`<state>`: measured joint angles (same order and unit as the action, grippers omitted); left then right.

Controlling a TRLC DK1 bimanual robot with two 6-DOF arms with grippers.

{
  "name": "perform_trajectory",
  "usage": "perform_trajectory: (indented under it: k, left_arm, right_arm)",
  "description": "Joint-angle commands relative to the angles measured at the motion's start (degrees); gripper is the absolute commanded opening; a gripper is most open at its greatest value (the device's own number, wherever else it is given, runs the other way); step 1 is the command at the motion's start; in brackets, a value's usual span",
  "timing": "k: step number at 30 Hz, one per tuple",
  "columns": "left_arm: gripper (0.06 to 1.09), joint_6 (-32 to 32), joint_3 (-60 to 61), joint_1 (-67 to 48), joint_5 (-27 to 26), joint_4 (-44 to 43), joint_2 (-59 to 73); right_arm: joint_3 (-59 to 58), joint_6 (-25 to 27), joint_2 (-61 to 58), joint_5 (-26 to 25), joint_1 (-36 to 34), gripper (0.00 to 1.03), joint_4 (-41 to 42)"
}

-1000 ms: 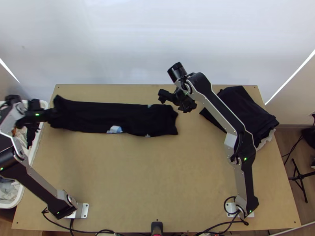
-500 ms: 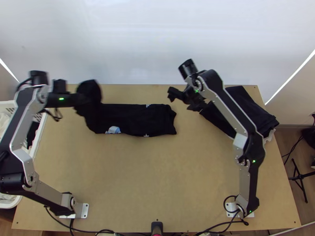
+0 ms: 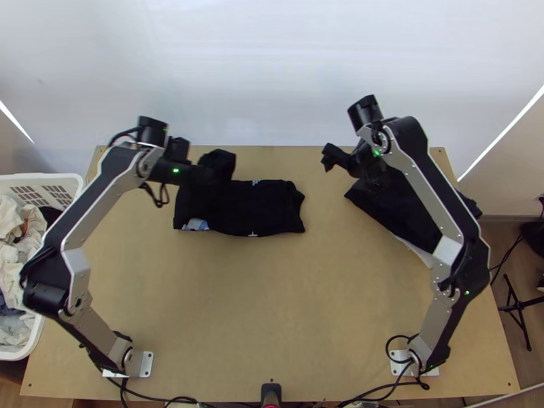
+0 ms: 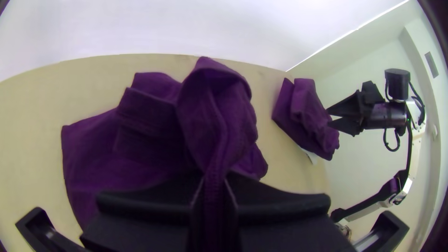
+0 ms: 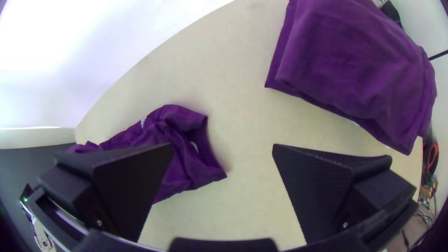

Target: Fold the t-shirt

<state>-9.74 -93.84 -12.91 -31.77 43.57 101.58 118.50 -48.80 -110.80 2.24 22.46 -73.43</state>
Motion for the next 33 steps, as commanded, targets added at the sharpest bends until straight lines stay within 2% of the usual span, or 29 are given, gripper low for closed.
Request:
perform_trajectory:
  k: [1, 18, 19, 20, 21, 23, 29, 33]
  left_arm:
    - [0.09, -3.3, -4.5, -5.2, 1.2, -1.9, 5.9]
    - [0.1, -4.8, -13.9, -17.7, 2.9, -2.5, 15.6]
    - [0.25, -4.3, -14.2, -18.1, 2.9, -3.6, 15.6]
    - [0.55, -4.3, -14.2, -18.6, 2.9, -4.6, 15.4]
    - [0.79, -4.3, -14.4, -19.4, 2.1, -4.7, 15.0]
    - [1.06, -6.2, -16.3, -20.8, 1.4, -7.5, 13.8]
    - [1.05, -12.8, -18.8, -20.8, -4.3, -16.0, 9.0]
    - [1.05, -13.1, -20.3, -17.1, -5.6, -15.7, 8.5]
  right_arm:
    - [-3.9, 0.0, 3.8, 0.0, -1.9, 0.98, 0.4]
    - [-4.9, -0.4, 4.9, 0.1, -2.7, 0.98, 0.9]
    - [-4.9, -0.5, 4.9, 0.1, -2.7, 0.98, 0.9]
    - [-4.9, -0.6, 4.9, 0.1, -2.7, 0.98, 0.9]
    - [-5.1, -0.6, 4.9, 0.1, -2.7, 0.98, 0.9]
    - [-6.0, -0.7, 4.9, 0.1, -2.8, 0.98, 1.5]
    - [-10.5, -0.8, 2.5, 0.1, -1.4, 0.99, 5.1]
    - [-9.9, -0.8, -1.3, 0.1, 0.4, 0.99, 5.5]
